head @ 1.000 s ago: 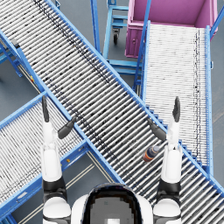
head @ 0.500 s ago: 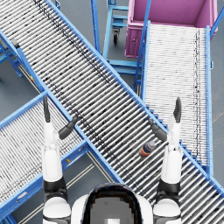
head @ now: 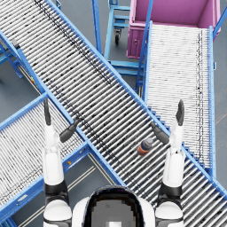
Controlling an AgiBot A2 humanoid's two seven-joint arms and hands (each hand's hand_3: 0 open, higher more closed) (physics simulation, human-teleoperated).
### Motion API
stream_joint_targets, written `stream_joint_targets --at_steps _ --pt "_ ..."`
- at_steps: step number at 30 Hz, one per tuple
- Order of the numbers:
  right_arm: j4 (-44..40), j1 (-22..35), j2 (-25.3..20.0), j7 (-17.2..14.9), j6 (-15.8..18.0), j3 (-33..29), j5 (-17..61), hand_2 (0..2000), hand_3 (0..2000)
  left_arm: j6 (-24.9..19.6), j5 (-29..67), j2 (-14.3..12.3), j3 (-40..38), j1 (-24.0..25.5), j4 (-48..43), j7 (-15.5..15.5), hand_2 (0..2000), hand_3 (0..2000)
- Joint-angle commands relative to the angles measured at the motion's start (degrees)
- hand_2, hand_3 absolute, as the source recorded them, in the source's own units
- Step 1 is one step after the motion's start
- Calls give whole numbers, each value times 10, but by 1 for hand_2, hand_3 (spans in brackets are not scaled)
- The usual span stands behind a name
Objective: Pick up the oil and place it on the left assembly line, put the cola on the right, and keep Sprite still
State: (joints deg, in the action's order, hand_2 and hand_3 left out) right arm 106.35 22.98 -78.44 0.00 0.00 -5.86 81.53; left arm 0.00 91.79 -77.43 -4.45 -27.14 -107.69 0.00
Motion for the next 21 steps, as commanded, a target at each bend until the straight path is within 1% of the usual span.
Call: stream_joint_targets --at_steps 1,4,6,16,21 --pt "3 7 0 0 0 5 0 0 0 0 0 0 -4 -6 -2 0 0 0" --pt "9 -9 -3 0 0 6 0 0 0 0 0 -2 2 4 1 0 0 0" --pt "11 -7 -3 0 0 -2 0 0 0 0 0 -3 6 5 -3 0 0 0" --pt "11 -17 -8 0 0 3 0 0 0 0 0 -7 1 19 -10 0 0 0" --pt "43 -55 -13 0 0 9 0 0 0 0 0 -8 1 23 -9 0 0 0"
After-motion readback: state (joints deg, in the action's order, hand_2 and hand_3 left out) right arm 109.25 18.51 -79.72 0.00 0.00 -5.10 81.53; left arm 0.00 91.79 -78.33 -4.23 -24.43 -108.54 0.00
